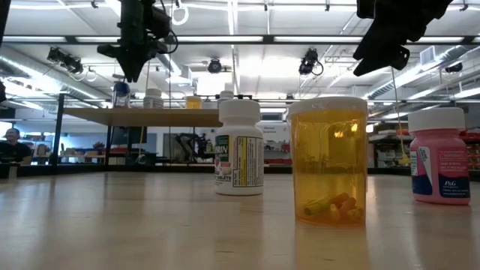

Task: Pick and place medicine bottles onto shelf by color
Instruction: Put the blue pill bottle on the shelf

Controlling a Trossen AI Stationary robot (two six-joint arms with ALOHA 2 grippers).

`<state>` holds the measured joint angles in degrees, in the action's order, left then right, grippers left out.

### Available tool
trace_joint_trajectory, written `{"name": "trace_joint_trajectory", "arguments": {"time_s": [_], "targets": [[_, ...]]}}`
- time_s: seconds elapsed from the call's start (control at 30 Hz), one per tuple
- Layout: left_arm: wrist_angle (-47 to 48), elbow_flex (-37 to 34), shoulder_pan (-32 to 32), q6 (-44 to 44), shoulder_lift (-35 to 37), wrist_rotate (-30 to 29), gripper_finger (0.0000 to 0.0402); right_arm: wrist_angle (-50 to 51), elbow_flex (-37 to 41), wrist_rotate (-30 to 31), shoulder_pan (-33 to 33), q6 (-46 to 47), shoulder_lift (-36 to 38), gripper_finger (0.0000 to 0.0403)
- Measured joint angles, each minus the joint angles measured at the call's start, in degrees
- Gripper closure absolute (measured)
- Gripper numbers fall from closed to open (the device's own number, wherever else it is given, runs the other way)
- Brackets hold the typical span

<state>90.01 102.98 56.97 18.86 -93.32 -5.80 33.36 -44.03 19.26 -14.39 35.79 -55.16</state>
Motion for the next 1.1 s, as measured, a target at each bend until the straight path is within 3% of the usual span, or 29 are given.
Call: {"name": "trace_joint_trajectory", "arguments": {"time_s": [0.27,1.1], "targets": [[0.01,0.00,2.26,-0.09,0.00,-0.20,0.0348,0.11,0.00,0.09,0.00,-0.02,0.00,0.0187],[0.01,0.00,3.36,-0.07,0.00,-4.59,0.0349,0.15,0.00,0.66,0.00,-0.04,0.00,0.0187]]}}
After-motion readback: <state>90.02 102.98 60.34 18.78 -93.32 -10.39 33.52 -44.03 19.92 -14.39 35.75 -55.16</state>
